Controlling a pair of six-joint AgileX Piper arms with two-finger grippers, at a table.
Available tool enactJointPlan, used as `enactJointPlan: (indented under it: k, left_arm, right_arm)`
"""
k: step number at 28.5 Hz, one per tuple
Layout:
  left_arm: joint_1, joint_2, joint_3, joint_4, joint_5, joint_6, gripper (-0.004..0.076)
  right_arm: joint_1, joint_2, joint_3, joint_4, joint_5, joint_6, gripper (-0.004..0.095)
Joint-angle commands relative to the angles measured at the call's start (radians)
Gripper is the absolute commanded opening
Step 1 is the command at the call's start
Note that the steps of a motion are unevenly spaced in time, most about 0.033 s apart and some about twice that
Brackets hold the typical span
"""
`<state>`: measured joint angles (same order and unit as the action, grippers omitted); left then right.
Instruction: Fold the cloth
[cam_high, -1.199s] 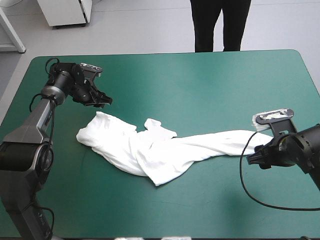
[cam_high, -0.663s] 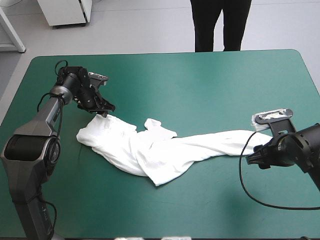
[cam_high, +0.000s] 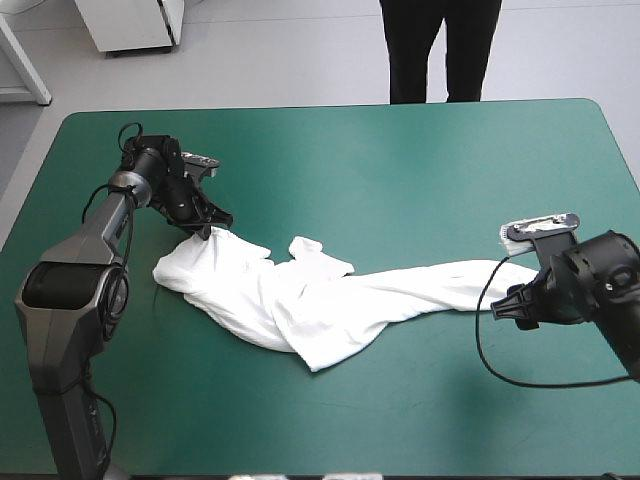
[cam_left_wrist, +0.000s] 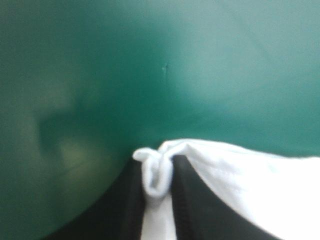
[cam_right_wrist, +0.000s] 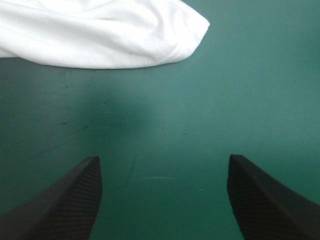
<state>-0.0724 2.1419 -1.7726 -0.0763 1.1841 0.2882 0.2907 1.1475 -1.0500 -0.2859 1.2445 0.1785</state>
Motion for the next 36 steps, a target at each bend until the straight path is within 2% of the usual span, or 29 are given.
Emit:
enactJointPlan:
  k: [1,6,15,22,28,31,36]
  left_arm:
    - [-0.004,0.016,0.009,-0.057,0.006,-0.008,-0.0006]
    - [-0.004,0.017,0.009,-0.093,0.035,0.002,-0.0010]
    - [-0.004,0.017,0.009,-0.131,0.040,0.029,-0.0010]
    - [-0.004,0.017,0.009,-0.133,0.042,0.029,-0.0010]
    - [-0.004,0.017,0.009,-0.133,0.044,0.039,-0.0010]
    - [-0.004,0.015,0.009,-0.129,0.044,0.039,-0.0010]
    - [-0.004,0.015,0.009,-0.136,0.049,0.041,-0.0010]
  right_arm:
    - [-0.036,0.063,-0.023,-0.039,-0.033,0.025,0.0658]
    - [-0.145,0.233,-0.092,-0.001,-0.141,0.029,0.0657]
    - [-0.229,0.438,-0.202,0.074,-0.192,0.017,0.0656]
    - [-0.302,0.559,-0.207,0.146,-0.197,-0.016,0.0551]
    - [-0.311,0.606,-0.207,0.156,-0.217,-0.027,0.0544]
    - [-0.311,0.641,-0.207,0.189,-0.222,-0.061,0.0429]
    - [-0.311,0.698,-0.207,0.286,-0.208,-0.125,0.0035]
